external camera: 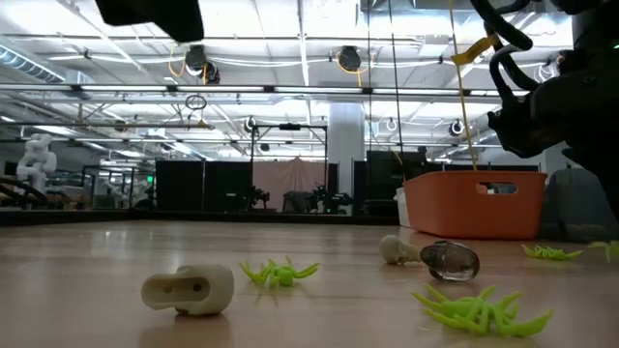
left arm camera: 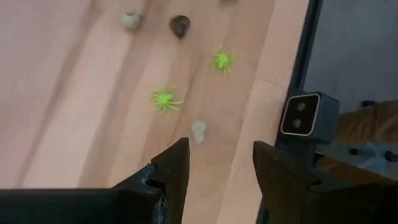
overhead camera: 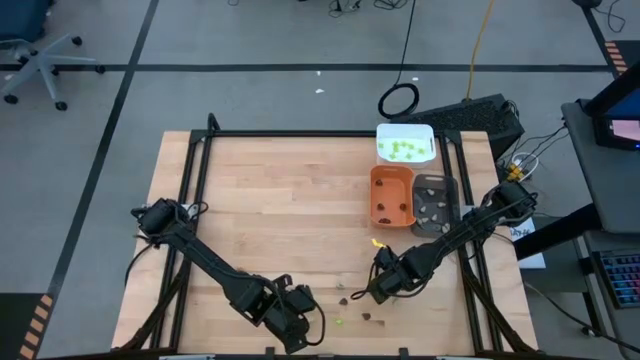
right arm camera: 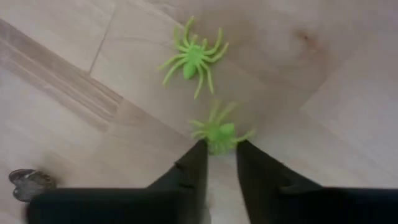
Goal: Sort Halloween decoration
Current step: Put the green spider toy into the white bin
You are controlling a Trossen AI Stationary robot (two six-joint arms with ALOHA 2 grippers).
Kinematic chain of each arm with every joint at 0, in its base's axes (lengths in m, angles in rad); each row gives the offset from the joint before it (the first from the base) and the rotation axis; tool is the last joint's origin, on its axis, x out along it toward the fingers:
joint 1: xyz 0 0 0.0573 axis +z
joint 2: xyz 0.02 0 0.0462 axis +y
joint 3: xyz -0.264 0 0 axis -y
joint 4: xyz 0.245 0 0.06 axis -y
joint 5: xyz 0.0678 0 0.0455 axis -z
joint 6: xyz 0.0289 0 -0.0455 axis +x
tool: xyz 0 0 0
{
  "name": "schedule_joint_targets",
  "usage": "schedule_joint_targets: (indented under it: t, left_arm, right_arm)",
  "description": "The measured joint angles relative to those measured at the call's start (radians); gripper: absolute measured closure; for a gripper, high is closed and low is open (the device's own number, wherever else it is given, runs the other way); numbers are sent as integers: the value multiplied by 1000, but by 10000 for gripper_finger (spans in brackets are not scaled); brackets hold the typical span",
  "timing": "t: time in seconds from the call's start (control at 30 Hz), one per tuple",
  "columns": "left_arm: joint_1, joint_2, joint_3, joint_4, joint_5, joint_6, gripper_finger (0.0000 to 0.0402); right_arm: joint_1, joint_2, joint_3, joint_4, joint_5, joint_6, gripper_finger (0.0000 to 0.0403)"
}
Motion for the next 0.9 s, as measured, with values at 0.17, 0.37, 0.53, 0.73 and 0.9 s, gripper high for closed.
schedule_joint_targets:
  t: [0.17,0.37,0.53,0.73,0.9]
  left_arm:
    - [21,-19,1,-70,-41,4,226]
    - [51,-23,1,-51,-36,116,226]
    - [89,-23,1,3,7,218,226]
    - [134,-12,-29,111,71,293,226]
    - [156,-11,-107,200,102,236,226]
  right_arm:
    - [0,-6,-1,16,-1,-40,396]
    - [1,-105,-3,52,19,-64,402]
    - [3,-231,-2,44,99,-72,403]
    - [7,-372,-1,43,236,-71,403]
    - [7,-445,-1,-11,284,-71,403]
